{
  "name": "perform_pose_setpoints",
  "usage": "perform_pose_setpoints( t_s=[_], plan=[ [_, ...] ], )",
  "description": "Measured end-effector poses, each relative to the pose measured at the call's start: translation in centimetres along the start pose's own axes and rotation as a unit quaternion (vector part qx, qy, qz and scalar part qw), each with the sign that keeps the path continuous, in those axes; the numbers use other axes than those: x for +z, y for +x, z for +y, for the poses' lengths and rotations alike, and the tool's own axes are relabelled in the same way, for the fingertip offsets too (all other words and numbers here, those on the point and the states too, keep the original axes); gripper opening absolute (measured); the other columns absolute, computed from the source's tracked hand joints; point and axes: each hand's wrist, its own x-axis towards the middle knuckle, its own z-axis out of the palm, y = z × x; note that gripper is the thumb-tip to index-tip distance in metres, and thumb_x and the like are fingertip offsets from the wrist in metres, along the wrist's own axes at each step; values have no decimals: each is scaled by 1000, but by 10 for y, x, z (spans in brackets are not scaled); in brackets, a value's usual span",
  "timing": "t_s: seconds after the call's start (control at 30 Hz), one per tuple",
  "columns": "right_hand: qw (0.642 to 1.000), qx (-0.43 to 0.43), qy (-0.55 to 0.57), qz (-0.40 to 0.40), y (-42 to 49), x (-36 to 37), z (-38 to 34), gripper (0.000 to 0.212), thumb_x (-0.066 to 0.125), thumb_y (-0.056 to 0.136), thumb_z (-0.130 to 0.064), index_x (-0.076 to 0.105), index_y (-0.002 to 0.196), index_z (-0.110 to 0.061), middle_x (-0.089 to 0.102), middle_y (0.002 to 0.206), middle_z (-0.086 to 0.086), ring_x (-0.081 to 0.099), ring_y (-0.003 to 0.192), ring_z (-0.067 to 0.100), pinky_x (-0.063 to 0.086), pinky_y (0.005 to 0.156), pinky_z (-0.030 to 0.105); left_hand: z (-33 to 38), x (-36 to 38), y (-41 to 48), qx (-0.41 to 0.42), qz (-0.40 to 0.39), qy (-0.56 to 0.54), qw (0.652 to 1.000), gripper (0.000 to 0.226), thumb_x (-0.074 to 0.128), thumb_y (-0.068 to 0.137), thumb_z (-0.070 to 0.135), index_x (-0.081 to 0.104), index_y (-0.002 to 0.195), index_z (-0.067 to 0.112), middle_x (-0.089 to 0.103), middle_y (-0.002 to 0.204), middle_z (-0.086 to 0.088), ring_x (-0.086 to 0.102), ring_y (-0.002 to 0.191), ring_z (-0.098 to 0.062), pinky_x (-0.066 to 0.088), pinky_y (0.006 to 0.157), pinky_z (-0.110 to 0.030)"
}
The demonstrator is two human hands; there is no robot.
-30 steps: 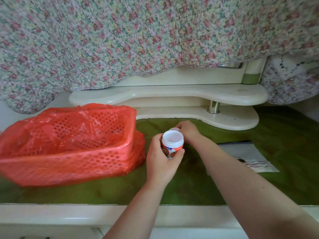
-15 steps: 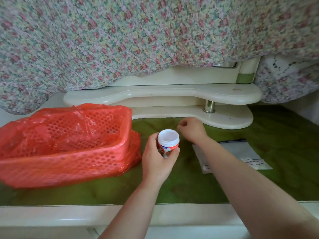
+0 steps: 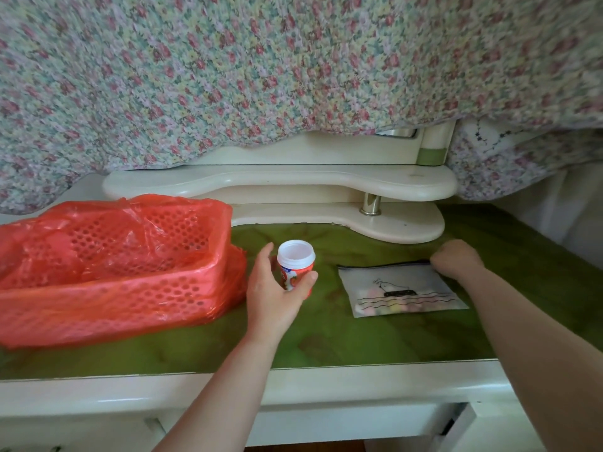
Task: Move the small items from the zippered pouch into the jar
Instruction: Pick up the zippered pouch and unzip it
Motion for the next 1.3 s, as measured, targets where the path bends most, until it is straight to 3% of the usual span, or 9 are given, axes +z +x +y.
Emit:
perform_pose_setpoints(
  t_s=[0.17, 0.27, 0.33, 0.53, 0.67, 0.77, 0.87, 1.0, 1.3],
  plan=[
    [999, -8, 44, 4, -4, -1, 8, 24, 48, 85, -7, 53, 62, -5, 53, 68, 10, 51, 62, 22, 42, 51, 31, 4, -2, -6, 41, 27, 1, 999, 73, 75, 69, 32, 40, 130, 13, 53, 127, -7, 49, 119, -22, 38, 101, -36],
    [994, -18, 112, 4, -10, -2, 10, 20, 50, 87, -10, 67, 90, 0, 65, 92, 17, 61, 88, 31, 51, 77, 40, 12, -2, -14, 104, 64, 14, 992, 69, 65, 69, 44, 45, 125, 8, 55, 118, -10, 50, 112, -22, 36, 97, -29],
    [987, -40, 156, 10, -18, -3, 13, 20, 50, 87, -7, 65, 100, -5, 61, 99, 11, 56, 92, 25, 47, 82, 37, 16, -2, -18, 164, 105, 43, 980, 64, 60, 70, 43, 46, 120, 7, 56, 112, -17, 46, 107, -21, 31, 94, -24],
    [929, -139, 344, 11, -57, -20, 24, 4, 52, 88, -9, 55, 85, -9, 57, 83, 5, 48, 67, 12, 36, 58, 22, 33, 1, -21, 256, 166, 67, 950, 43, 61, 75, 33, 50, 110, 10, 60, 105, -19, 44, 101, -20, 29, 92, -17],
    [890, -178, 419, 16, -81, -27, 28, 12, 51, 89, -7, 50, 77, -11, 56, 73, 0, 54, 69, 10, 41, 66, 21, 66, 22, -25, 296, 107, 39, 949, 31, 58, 78, 25, 57, 105, 9, 62, 95, -5, 47, 91, -13, 33, 83, -15],
    [865, -191, 463, 19, -91, -24, 31, 17, 52, 89, -9, 51, 73, -14, 58, 76, 2, 58, 80, 18, 46, 82, 36, 92, 41, -25, 304, -7, 53, 951, 34, 50, 80, 28, 60, 108, 10, 67, 97, -5, 53, 94, -16, 40, 83, -24],
    [833, -211, 511, 18, -101, -20, 32, 21, 51, 89, -7, 51, 71, -16, 55, 73, 2, 54, 77, 18, 43, 77, 35, 111, 59, -24, 331, -92, 127, 931, 39, 48, 83, 30, 62, 113, 10, 70, 106, -10, 59, 100, -29, 42, 87, -33],
    [793, -240, 560, 8, -110, -19, 33, 24, 48, 91, -3, 52, 72, -18, 53, 74, 4, 49, 73, 17, 40, 67, 28, 129, 83, -26, 307, -199, 221, 904, 35, 49, 89, 34, 56, 122, 22, 62, 126, -2, 49, 119, -25, 32, 101, -43],
    [774, -259, 577, 2, -113, -21, 32, 15, 50, 90, -6, 58, 82, -15, 63, 81, 8, 58, 80, 22, 46, 77, 33, 133, 92, -31, 336, -174, 142, 915, 27, 51, 84, 35, 67, 88, 14, 72, 85, -9, 62, 81, -30, 48, 69, -38]
  ],
)
